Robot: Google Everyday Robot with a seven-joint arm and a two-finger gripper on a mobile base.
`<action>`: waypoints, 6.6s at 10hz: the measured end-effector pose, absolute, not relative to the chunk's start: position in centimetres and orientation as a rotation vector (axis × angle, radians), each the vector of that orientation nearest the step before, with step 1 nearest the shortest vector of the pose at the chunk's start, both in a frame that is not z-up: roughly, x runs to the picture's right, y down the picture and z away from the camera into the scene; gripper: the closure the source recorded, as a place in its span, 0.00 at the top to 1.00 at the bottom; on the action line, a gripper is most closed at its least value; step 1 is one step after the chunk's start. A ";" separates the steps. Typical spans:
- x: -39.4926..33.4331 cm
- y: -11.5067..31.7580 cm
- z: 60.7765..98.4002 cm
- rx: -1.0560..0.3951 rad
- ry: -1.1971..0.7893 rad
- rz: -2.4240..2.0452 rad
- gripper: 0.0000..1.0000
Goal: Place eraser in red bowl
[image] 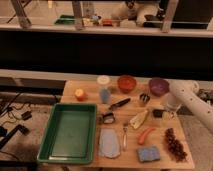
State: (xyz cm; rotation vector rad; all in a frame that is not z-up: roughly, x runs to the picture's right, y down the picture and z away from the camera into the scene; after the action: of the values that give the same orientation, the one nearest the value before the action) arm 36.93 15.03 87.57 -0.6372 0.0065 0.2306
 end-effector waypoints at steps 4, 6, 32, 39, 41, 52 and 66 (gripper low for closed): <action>37.4 16.1 88.2 -0.679 0.001 0.240 0.80; 37.3 16.4 88.4 -0.691 -0.004 0.238 0.66; 22.3 -4.8 86.6 -0.453 -0.265 -0.085 0.00; 18.5 -5.1 89.0 -0.374 -0.361 -0.076 0.00; 17.6 -5.0 89.9 -0.369 -0.373 -0.084 0.00; 17.9 -7.5 94.8 -0.318 -0.310 -0.124 0.00; 18.0 -7.5 95.2 -0.323 -0.300 -0.126 0.80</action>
State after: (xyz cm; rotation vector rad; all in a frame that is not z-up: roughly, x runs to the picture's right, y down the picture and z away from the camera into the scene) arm 17.96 -7.50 95.24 -0.3231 -0.3005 -0.1263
